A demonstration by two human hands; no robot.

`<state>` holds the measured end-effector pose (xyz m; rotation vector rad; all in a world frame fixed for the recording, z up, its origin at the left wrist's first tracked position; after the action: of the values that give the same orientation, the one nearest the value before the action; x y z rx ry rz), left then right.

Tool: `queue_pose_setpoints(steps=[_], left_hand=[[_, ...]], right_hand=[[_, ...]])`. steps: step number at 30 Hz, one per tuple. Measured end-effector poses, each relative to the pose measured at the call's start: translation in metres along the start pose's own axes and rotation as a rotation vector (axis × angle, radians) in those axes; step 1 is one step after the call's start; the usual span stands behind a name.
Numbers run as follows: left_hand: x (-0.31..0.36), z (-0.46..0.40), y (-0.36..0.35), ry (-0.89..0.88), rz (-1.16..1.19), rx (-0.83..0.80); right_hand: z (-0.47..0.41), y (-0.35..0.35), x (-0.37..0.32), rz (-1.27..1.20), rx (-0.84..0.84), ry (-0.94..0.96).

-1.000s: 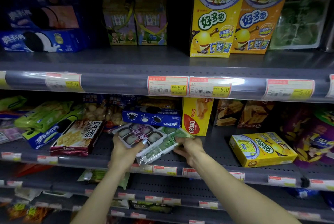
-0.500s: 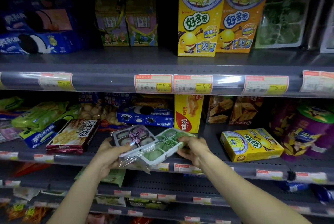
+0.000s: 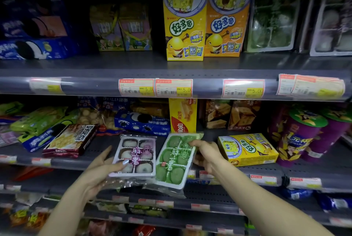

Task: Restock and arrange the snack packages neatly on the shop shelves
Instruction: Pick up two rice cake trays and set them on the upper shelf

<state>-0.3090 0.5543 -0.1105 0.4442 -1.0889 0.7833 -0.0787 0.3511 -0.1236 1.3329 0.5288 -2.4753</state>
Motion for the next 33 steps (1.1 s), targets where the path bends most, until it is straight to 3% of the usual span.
queue_pose_setpoints(steps=[20,33], left_hand=[[0.011,0.072,-0.091,-0.223,-0.037,-0.295],[0.019,0.118,-0.155,-0.344,0.013,-0.327]], right_hand=[[0.047,0.08,-0.065,0.118,-0.138,0.19],[0.103,0.148,-0.091,0.056,-0.162,0.287]])
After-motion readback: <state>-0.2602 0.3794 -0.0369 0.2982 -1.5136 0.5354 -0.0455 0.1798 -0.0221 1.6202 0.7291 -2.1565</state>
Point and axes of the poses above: each hand's wrist, its own z-axis away from the middle knuckle, its own y-axis out of the back of the hand, x = y × z, the point moved 7 cm from there along -z, towards the middle knuckle, and after that the axes turned 2 degrees about x, right-handed, at the moved point
